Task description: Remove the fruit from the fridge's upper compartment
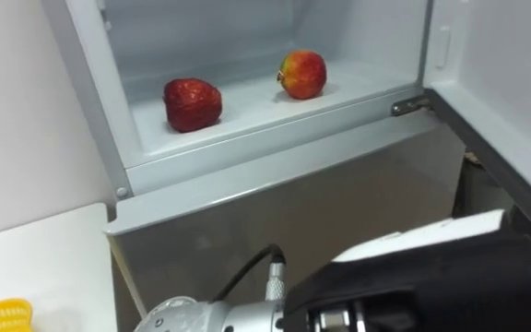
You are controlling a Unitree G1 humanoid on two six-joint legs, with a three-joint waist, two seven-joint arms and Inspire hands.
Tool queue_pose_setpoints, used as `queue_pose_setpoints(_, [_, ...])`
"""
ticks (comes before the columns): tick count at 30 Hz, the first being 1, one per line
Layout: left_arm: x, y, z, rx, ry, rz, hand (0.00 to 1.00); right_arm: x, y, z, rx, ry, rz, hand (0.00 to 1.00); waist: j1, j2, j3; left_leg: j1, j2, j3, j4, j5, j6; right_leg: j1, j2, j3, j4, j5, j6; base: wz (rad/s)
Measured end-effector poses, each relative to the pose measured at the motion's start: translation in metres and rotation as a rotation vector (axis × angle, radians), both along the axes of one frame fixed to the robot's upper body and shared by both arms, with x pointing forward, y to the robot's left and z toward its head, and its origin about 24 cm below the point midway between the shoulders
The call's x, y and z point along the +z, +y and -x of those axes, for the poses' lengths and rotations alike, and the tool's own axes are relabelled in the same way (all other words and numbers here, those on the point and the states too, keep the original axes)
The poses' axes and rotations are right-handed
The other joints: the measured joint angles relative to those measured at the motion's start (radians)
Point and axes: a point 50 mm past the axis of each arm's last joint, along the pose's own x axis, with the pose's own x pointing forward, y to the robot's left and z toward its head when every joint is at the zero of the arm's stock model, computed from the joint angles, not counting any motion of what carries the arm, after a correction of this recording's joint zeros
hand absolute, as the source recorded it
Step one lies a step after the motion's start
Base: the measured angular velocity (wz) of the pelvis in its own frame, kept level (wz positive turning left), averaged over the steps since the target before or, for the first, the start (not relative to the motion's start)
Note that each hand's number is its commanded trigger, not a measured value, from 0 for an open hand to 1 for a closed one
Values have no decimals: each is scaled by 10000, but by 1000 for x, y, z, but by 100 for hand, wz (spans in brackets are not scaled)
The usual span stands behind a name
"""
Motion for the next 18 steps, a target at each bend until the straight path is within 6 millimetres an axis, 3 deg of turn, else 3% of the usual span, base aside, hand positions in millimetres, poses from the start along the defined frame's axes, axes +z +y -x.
queue_pose_setpoints(8, [-1, -1, -3, 159, 126, 84, 0, 0, -2, 4, -565, -78, -117, 0, -421, 51, 4, -103, 111, 233, 46, -2, -3, -92, 16, 18, 2, 14, -17, -1])
queue_pose_setpoints(18, [-2, 0, -4, 313, 4, 68, 0, 2, -7, 3, -491, -169, 16, 0, -322, 33, 76, -130, 100, 99, -21, -1, -5, -90, 32, -68, 2, 17, -23, 1])
